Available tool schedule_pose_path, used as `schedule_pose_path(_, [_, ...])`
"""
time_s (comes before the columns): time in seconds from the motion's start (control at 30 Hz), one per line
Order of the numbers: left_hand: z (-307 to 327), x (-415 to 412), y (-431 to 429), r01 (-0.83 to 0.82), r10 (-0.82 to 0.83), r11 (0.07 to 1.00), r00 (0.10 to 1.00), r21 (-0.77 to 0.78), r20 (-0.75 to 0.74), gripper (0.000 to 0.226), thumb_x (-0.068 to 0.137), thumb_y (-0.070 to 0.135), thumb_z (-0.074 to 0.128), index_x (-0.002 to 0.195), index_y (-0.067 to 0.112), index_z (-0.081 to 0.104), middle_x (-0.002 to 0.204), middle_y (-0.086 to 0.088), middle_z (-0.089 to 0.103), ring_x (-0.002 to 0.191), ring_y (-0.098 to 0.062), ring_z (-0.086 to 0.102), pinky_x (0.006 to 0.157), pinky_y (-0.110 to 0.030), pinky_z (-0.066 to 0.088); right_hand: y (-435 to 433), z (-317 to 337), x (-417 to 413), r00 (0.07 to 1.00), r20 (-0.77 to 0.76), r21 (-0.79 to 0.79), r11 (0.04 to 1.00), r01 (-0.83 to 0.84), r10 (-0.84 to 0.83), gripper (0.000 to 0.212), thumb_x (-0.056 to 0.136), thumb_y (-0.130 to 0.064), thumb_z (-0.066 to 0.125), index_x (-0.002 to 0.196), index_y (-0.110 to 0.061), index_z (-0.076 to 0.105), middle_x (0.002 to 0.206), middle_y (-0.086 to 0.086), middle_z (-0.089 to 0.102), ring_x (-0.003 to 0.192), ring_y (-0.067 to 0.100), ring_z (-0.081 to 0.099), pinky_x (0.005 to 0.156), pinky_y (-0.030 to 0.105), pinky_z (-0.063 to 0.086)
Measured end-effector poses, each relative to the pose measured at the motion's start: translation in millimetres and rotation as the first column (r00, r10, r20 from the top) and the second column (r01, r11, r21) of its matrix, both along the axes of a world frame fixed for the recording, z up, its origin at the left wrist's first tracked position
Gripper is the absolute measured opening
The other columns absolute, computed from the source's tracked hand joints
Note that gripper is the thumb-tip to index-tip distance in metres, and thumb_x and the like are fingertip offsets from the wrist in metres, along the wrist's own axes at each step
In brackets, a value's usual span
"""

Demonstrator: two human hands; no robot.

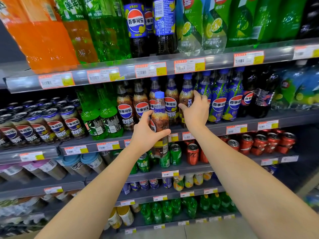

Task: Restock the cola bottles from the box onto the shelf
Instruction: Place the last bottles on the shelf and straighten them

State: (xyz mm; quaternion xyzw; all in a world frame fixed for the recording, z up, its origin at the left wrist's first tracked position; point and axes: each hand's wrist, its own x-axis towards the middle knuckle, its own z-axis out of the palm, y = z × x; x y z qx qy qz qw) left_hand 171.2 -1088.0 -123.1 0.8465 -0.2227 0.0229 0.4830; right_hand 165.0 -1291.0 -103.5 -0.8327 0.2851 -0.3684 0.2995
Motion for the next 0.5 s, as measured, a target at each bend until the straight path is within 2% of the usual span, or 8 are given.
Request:
schedule_pose_path(0.1, [-2, -1, -1, -0.013, 0.013, 1.000, 1.000, 0.009, -0.011, 0.100, 0.063, 0.061, 0.089, 0.145, 0.043, 0.036, 0.134, 0.015, 0.059, 0.131, -0.014, 0.053, 0.109, -0.044, 0.049, -3, -2, -1, 0.999, 0.028, 0.024, 1.000, -0.020, 0.020, 0.078, 0.083, -0.038, 0.081, 0.148, -0.019, 0.043, 0.138, 0.009, 0.044, 0.119, 0.029, 0.054, 0.084, 0.042, 0.051])
schedule_pose_path(0.17, [-4, -2, -2, -0.021, 0.022, 1.000, 1.000, 0.017, -0.023, 0.101, 0.060, 0.065, 0.087, 0.144, 0.046, 0.035, 0.137, 0.014, 0.058, 0.136, -0.018, 0.048, 0.109, -0.048, 0.048, -4, -5, -1, 1.000, 0.006, 0.017, 1.000, -0.024, 0.024, 0.079, 0.083, -0.036, 0.081, 0.149, -0.020, 0.041, 0.139, 0.009, 0.043, 0.119, 0.030, 0.055, 0.082, 0.043, 0.054])
schedule_pose_path(0.27, [-5, -3, -5, -0.020, 0.020, 1.000, 1.000, 0.018, -0.020, 0.101, 0.062, 0.064, 0.087, 0.145, 0.044, 0.034, 0.135, 0.015, 0.057, 0.138, -0.018, 0.046, 0.110, -0.050, 0.047, -3, -10, -4, 0.998, -0.054, -0.021, 1.000, -0.018, 0.017, 0.084, 0.083, -0.035, 0.081, 0.152, -0.024, 0.034, 0.135, 0.011, 0.046, 0.117, 0.033, 0.055, 0.079, 0.045, 0.055])
schedule_pose_path(0.5, [-9, -1, -13, -0.022, 0.022, 1.000, 1.000, 0.013, -0.017, 0.101, 0.061, 0.063, 0.088, 0.145, 0.043, 0.035, 0.137, 0.010, 0.058, 0.133, -0.016, 0.052, 0.108, -0.048, 0.050, 7, -29, -7, 0.981, -0.195, -0.050, 0.999, -0.001, -0.008, 0.102, 0.087, -0.026, 0.077, 0.160, -0.030, 0.005, 0.137, 0.022, 0.049, 0.100, 0.039, 0.065, 0.067, 0.038, 0.044])
